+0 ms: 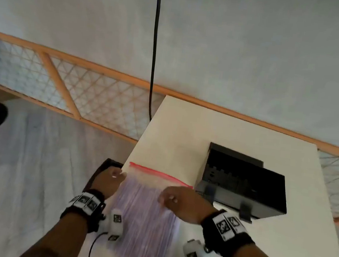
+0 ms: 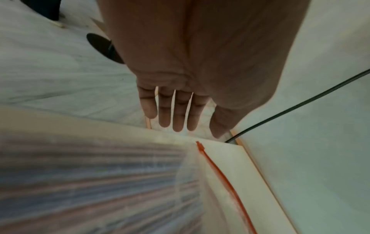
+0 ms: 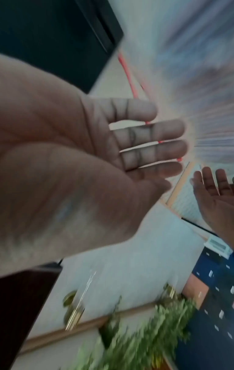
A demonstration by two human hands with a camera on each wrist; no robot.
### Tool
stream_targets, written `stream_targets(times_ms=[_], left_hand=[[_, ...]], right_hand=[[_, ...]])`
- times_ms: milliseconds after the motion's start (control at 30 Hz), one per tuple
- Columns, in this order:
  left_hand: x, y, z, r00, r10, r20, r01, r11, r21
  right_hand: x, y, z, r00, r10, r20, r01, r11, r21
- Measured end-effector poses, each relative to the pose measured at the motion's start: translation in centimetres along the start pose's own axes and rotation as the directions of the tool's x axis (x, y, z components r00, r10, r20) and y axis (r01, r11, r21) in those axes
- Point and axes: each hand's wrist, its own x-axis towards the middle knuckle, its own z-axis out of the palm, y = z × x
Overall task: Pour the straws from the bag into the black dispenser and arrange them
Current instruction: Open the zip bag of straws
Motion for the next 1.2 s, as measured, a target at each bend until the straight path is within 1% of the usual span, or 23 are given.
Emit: stream_targets(times_ms=[67, 133, 233, 333, 367, 467, 567, 633, 667, 700, 733, 800, 833, 900, 967, 1033, 1100, 1167, 1200], left_hand=[[1.6, 0.7, 1.0, 0.998, -0.035, 0.042, 0.034, 0.999, 0.015], [2.8, 1.6, 1.4, 0.997, -0.060, 0.037, 0.061, 0.998, -0.014], [3.9, 1.4, 2.3, 0.993, -0.114, 0.031, 0.115, 0.993, -0.025], [4.9, 1.4, 2.8, 0.994, -0.106, 0.033, 0.109, 0.988, -0.106], [5.1, 1.3, 3.0, 0.995, -0.095, 0.024, 0.097, 0.989, -0.110], [5.4, 1.3, 3.5, 0.999, -0.041, -0.012, 0.039, 0.990, -0.135], [5.0, 1.2, 3.8, 1.000, -0.022, -0.013, 0.019, 0.982, -0.190], [4.4, 0.8, 3.8, 1.000, 0.000, 0.020, 0.006, 0.964, -0.266], [4.0, 0.7, 3.6, 1.000, 0.006, 0.031, 0.004, 0.943, -0.332], [3.5, 0.6, 3.2, 0.999, 0.001, 0.036, 0.014, 0.909, -0.416], [3.2, 0.5, 2.8, 0.999, 0.006, 0.040, 0.016, 0.855, -0.519], [2.0, 0.3, 1.6, 0.996, 0.055, 0.071, 0.011, 0.706, -0.708], [1.3, 0.1, 0.8, 0.993, 0.089, 0.082, 0.002, 0.664, -0.748], [0.0, -0.2, -0.8, 0.986, 0.143, 0.083, -0.024, 0.621, -0.783], [-1.1, -0.8, -2.4, 0.978, 0.202, 0.049, -0.074, 0.557, -0.827], [-3.0, -1.0, -3.8, 0.953, 0.301, 0.014, -0.145, 0.499, -0.854], [-5.6, -1.0, -5.1, 0.912, 0.407, -0.047, -0.237, 0.432, -0.870], [-7.8, -1.4, -6.0, 0.869, 0.489, -0.071, -0.266, 0.342, -0.901], [-8.5, -1.6, -6.2, 0.844, 0.535, -0.042, -0.256, 0.332, -0.908]], right_hand=[[3.8, -0.3, 0.1, 0.994, 0.020, -0.105, -0.020, 1.000, 0.000], [7.4, -0.4, 0.1, 0.985, 0.049, -0.166, -0.052, 0.999, -0.010], [10.9, 0.8, 1.1, 0.972, 0.108, -0.210, -0.113, 0.993, -0.012], [13.8, 2.1, 1.7, 0.964, 0.184, -0.194, -0.202, 0.976, -0.076], [14.5, 2.3, 1.8, 0.963, 0.197, -0.183, -0.216, 0.973, -0.086], [16.1, 2.2, 2.0, 0.977, 0.167, -0.130, -0.184, 0.975, -0.124], [16.4, 1.6, 1.8, 0.994, 0.093, -0.050, -0.101, 0.978, -0.184], [15.6, 1.0, 1.7, 0.997, 0.076, -0.021, -0.078, 0.979, -0.190], [15.0, 1.1, 1.7, 0.996, 0.086, -0.014, -0.087, 0.981, -0.173], [14.3, 1.1, 1.6, 0.995, 0.103, -0.012, -0.103, 0.981, -0.163], [13.4, 1.2, 1.5, 0.993, 0.118, -0.020, -0.119, 0.979, -0.164], [11.3, 1.6, 1.5, 0.989, 0.126, -0.073, -0.138, 0.972, -0.191], [9.9, 1.8, 1.5, 0.988, 0.114, -0.108, -0.134, 0.971, -0.197], [6.7, 1.9, 1.2, 0.981, 0.070, -0.181, -0.100, 0.982, -0.162], [3.0, 1.4, 0.6, 0.968, 0.024, -0.250, -0.052, 0.993, -0.108], [-0.8, 0.4, -0.1, 0.942, -0.029, -0.334, -0.004, 0.995, -0.098], [-4.2, -0.8, -0.7, 0.892, -0.098, -0.442, 0.075, 0.995, -0.069], [-6.9, -1.9, -0.7, 0.837, -0.155, -0.525, 0.197, 0.980, 0.026], [-7.8, -2.2, -0.5, 0.828, -0.161, -0.537, 0.247, 0.965, 0.093]])
